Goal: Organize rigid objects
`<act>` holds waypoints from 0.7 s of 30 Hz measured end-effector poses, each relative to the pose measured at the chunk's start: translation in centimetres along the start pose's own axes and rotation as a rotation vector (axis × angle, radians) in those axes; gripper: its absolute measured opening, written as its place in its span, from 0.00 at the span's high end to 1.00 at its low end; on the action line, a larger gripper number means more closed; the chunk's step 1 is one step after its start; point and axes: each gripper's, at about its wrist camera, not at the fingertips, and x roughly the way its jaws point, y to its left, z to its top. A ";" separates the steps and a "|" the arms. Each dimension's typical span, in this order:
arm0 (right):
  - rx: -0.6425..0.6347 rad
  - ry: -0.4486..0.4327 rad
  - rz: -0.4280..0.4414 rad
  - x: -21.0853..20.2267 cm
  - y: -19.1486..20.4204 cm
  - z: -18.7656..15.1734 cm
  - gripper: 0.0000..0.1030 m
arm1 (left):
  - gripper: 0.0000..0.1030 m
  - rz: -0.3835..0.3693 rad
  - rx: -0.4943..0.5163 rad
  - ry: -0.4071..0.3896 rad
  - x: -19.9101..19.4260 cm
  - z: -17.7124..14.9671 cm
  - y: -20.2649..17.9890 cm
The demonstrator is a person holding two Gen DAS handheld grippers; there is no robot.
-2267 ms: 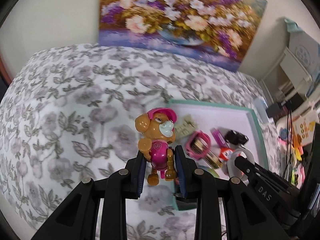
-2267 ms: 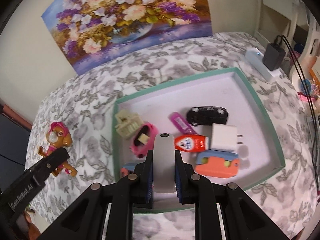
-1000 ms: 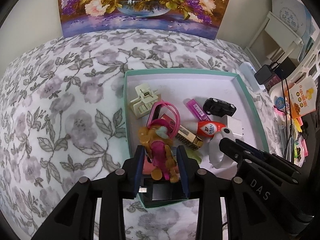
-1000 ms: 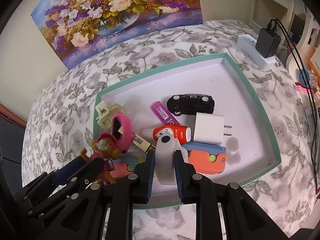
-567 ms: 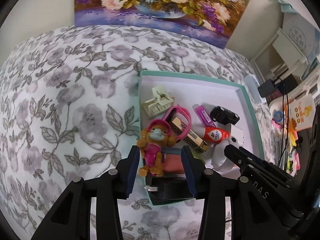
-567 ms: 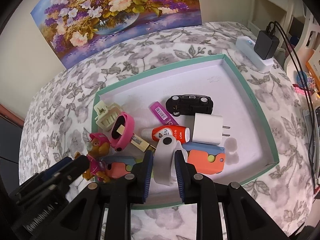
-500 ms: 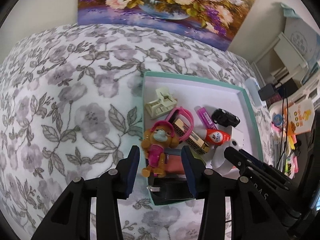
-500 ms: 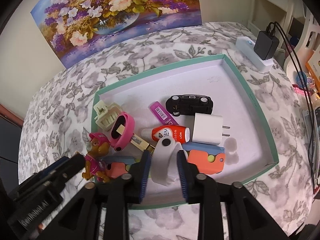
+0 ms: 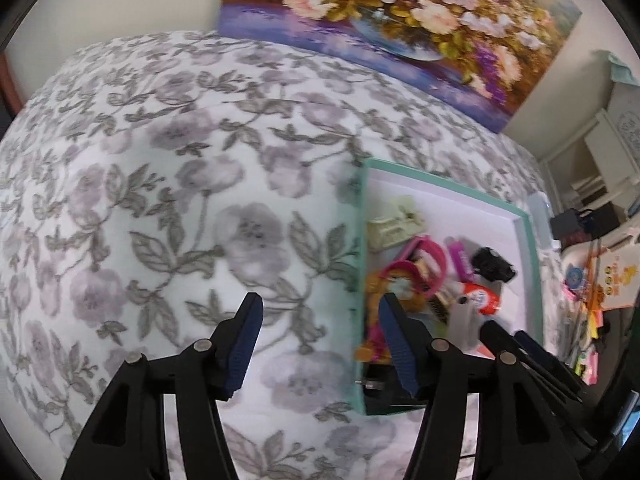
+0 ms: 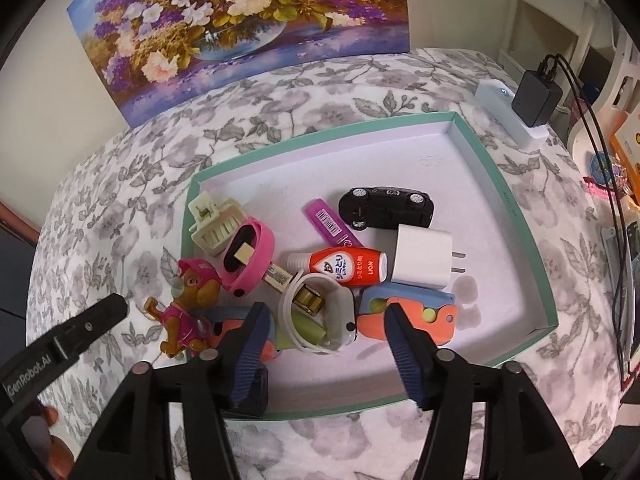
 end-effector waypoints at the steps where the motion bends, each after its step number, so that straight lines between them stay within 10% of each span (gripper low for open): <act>1: -0.007 -0.001 -0.005 0.0 0.2 -0.1 0.30 | 0.40 0.021 0.002 -0.002 0.0 0.0 0.3; 21: -0.061 -0.016 -0.020 -0.2 2.4 -2.7 0.00 | 0.07 0.241 0.035 -0.039 -0.4 -1.7 3.7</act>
